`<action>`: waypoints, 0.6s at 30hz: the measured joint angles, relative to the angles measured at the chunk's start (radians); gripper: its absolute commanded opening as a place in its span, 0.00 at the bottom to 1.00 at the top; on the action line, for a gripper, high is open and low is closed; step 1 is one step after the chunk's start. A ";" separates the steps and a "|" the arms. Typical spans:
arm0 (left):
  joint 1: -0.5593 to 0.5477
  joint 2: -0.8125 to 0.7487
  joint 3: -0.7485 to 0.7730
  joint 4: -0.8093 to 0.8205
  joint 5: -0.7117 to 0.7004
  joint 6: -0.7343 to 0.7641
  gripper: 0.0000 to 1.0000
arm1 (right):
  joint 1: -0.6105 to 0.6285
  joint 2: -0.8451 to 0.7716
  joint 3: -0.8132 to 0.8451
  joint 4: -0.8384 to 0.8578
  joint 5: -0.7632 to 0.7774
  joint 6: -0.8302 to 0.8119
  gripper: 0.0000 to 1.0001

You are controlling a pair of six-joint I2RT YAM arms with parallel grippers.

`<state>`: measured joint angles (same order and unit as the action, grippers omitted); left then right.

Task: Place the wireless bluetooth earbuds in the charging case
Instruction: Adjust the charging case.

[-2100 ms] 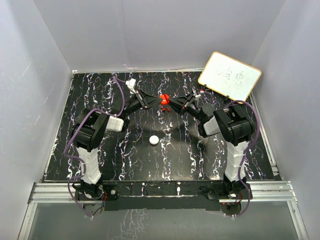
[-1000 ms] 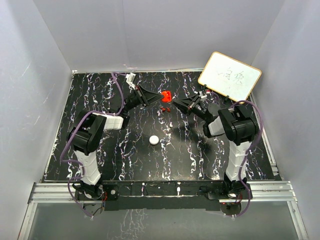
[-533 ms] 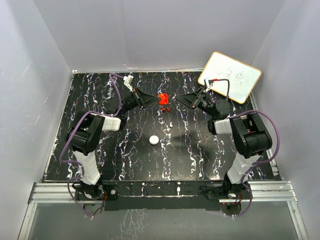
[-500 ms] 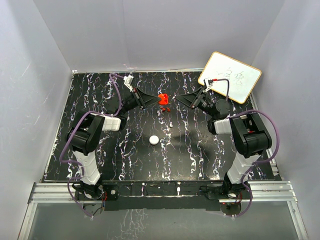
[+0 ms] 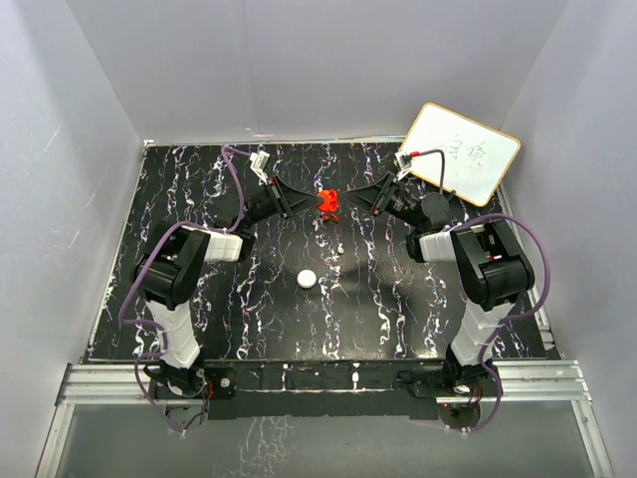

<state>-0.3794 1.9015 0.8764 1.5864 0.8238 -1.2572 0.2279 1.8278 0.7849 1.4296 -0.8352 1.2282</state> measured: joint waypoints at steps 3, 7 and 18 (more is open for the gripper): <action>-0.006 0.000 0.000 0.000 0.000 0.000 0.00 | 0.014 0.009 0.013 0.001 -0.003 -0.002 0.41; -0.011 0.000 0.000 0.000 0.000 -0.001 0.00 | 0.025 0.026 0.019 0.005 -0.006 0.000 0.41; -0.013 0.000 0.001 0.000 0.000 -0.003 0.00 | 0.032 0.065 0.026 0.023 -0.009 0.033 0.28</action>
<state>-0.3927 1.9015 0.8772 1.5864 0.8234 -1.2606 0.2600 1.8931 0.8112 1.4521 -0.8444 1.2613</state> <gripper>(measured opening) 0.239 0.314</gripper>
